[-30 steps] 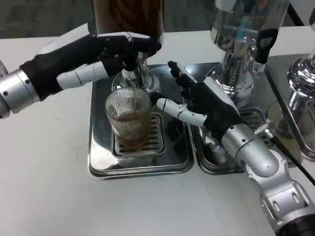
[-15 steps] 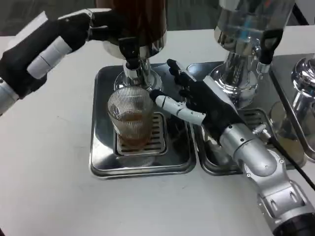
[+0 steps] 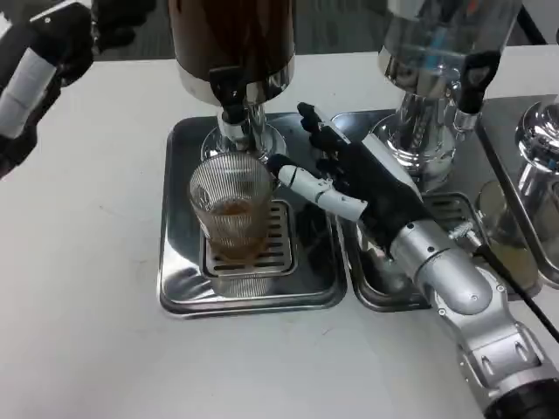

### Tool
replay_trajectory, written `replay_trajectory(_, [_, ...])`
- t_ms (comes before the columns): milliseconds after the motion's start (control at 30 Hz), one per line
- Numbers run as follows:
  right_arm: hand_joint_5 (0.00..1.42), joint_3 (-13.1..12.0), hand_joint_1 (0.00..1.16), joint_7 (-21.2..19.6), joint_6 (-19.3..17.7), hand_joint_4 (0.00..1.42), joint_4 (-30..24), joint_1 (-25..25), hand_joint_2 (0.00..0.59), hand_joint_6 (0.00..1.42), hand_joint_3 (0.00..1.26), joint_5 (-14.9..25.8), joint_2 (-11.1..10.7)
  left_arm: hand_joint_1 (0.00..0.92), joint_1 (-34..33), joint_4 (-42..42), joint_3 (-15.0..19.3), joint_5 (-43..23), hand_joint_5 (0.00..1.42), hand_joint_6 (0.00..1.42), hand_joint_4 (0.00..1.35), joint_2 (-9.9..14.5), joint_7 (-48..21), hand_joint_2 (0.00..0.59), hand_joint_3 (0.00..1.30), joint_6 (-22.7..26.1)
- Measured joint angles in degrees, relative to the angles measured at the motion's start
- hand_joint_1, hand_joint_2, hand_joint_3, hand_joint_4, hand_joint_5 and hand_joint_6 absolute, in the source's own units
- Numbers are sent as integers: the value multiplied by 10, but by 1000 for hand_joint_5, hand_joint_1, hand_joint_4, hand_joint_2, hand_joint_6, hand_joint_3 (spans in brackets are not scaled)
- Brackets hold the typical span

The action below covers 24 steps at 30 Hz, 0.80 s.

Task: Grasp the cup under the faucet to collect the drink, then remove the cup.

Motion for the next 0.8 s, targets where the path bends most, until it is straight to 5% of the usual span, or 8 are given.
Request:
replay_trajectory(333, [0,3,407,9,-11,0,8,0,235,62,0,10,0,0,57,-30,25,-14,142,153,148,30,0,67,323,22])
replay_trajectory(800, [0,14,394,43,-19,0,8,9,217,36,0,10,-5,0,101,-29,3,0,151,165,165,24,0,74,347,33])
